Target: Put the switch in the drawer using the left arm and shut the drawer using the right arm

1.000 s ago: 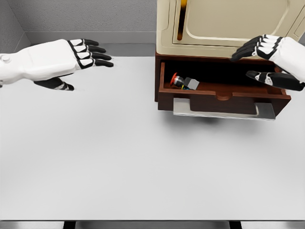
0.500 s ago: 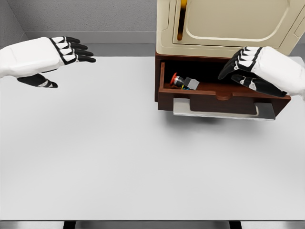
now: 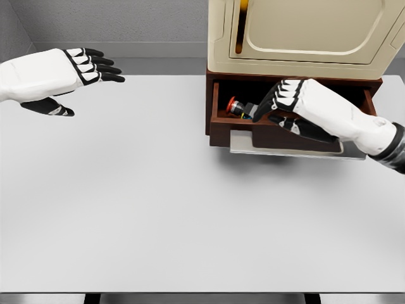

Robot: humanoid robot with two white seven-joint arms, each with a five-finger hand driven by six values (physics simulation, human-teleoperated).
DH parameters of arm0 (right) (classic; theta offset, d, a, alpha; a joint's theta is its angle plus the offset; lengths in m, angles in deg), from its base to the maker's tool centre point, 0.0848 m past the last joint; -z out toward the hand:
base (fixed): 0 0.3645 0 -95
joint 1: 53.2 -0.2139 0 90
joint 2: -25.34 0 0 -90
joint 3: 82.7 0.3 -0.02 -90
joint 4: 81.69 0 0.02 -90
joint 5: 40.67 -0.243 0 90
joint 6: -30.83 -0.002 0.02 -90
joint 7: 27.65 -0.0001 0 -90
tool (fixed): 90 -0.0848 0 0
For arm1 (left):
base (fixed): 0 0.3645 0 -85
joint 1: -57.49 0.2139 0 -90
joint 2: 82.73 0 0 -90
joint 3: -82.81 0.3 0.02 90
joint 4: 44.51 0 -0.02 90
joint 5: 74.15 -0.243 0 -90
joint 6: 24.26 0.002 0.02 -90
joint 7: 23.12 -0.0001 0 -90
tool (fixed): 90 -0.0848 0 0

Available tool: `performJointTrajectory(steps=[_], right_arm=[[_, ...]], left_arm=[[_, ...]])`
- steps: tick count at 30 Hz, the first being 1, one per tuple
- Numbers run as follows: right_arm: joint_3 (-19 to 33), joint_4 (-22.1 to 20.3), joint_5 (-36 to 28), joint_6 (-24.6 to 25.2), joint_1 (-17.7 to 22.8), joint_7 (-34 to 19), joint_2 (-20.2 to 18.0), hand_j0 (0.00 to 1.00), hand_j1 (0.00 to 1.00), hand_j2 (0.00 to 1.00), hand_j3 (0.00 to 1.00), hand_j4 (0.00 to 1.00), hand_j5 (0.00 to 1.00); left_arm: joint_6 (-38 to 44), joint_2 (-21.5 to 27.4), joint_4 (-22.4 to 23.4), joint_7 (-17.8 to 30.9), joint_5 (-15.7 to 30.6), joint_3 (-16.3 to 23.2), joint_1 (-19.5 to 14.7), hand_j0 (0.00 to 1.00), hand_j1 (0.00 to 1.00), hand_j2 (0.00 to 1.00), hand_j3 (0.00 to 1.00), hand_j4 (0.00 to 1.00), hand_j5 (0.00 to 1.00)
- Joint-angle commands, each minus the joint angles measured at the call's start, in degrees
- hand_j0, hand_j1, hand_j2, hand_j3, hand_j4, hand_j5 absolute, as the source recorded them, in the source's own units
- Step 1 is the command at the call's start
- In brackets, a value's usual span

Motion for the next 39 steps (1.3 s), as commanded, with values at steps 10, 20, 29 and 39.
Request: performJointTrajectory(steps=[10, 20, 29, 39], right_arm=[[-5.23, 0.07, -0.32, -0.03, 0.35, -0.30, 2.78, 0.52, 0.52, 0.52, 0.52, 0.52, 0.52], [-5.23, -0.01, -0.23, -0.03, 0.62, -0.39, 3.22, 0.48, 0.48, 0.48, 0.48, 0.48, 0.48], [-5.23, -0.01, -0.23, -0.03, 0.70, -0.30, 3.22, 0.46, 0.46, 0.46, 0.46, 0.46, 0.46], [-5.23, 0.07, -0.23, -0.03, 4.48, -0.30, 3.83, 0.47, 0.47, 0.47, 0.47, 0.47, 0.47]], left_arm=[[0.10, 0.00, 0.02, -0.03, 0.28, -0.05, 0.00, 1.00, 1.00, 1.00, 1.00, 1.00, 1.00], [0.10, 0.18, 0.90, -0.03, -0.07, -0.14, 0.00, 1.00, 1.00, 1.00, 1.00, 1.00, 1.00], [0.10, 0.44, 0.99, -0.03, -0.07, -0.05, 0.17, 1.00, 1.00, 1.00, 1.00, 1.00, 1.00], [0.10, 0.36, 1.25, 0.06, -0.07, -0.22, 3.34, 1.00, 1.00, 1.00, 1.00, 1.00, 1.00]])
